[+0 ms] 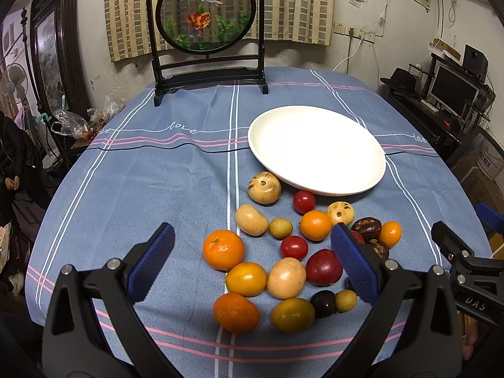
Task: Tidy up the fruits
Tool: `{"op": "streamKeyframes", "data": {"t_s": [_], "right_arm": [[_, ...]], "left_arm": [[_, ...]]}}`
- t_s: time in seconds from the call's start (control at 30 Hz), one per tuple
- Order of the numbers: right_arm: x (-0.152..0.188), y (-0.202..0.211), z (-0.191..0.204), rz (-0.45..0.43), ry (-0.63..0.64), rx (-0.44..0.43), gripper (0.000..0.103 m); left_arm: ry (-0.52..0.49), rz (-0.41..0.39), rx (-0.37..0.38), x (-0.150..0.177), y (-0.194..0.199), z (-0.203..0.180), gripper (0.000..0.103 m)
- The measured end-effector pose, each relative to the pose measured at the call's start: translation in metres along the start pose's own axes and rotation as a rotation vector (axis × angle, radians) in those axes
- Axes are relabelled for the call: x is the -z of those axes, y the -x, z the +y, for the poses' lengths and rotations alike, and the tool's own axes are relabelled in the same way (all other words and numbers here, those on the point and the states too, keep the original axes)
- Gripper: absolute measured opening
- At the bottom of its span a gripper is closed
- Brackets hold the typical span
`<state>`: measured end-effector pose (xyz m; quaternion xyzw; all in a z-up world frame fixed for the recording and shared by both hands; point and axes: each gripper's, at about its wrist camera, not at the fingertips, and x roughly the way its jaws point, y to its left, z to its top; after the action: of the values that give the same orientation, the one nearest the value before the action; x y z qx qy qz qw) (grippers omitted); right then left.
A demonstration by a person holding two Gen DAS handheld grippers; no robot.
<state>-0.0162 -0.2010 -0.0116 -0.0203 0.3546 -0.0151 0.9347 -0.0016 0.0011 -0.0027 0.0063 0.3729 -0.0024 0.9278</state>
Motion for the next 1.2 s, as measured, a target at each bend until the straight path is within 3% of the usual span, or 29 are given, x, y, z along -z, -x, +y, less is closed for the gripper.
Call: {"op": "streamKeyframes", "data": {"t_s": [1.2], "right_arm": [[0.0005, 0.0027, 0.0004, 0.003, 0.006, -0.003, 0.102]], "left_arm": [[0.005, 0.004, -0.002, 0.0010, 0.0023, -0.0006, 0.101]]}}
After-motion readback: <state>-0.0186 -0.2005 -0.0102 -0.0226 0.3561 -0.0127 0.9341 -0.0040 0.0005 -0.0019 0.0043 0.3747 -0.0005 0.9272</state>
